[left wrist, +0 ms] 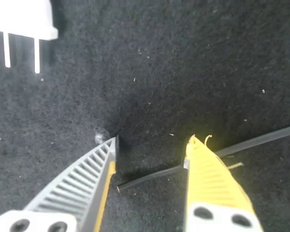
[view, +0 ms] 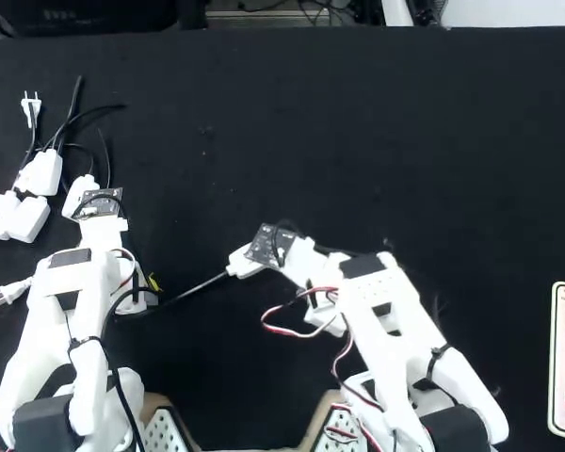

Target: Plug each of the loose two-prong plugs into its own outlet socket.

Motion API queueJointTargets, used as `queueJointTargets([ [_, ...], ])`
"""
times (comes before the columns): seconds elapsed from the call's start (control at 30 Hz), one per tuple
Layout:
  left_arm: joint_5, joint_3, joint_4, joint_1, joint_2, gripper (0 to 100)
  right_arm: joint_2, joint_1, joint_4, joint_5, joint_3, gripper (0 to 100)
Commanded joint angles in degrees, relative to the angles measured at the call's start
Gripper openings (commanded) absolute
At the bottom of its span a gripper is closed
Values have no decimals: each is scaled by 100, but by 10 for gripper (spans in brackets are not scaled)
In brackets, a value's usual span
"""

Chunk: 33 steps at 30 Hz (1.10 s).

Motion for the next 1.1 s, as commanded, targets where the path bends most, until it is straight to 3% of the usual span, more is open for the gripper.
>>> queueJointTargets([
  [0.0,-44,-57,-62,-84,-35,230,-180,-70,-308,18,84,127],
  [0.07,-44,-57,-62,-84,-35,230,-198,-70,-308,18,101,116],
  [0.17,-44,-57,-62,-84,-35,230,-224,-62,-316,18,92,4],
  [0.4,-44,-57,-62,-84,-35,230,-567,132,431,-141,-356,10],
  [0.63,-35,-66,-62,-84,-35,230,-1736,-756,888,-818,-277,10],
  [0.83,-18,-523,202,-84,-202,230,-2413,-1451,-70,-1459,-224,10],
  [1.07,571,-848,668,189,-2066,230,-2413,-2163,-1451,-2127,110,10],
])
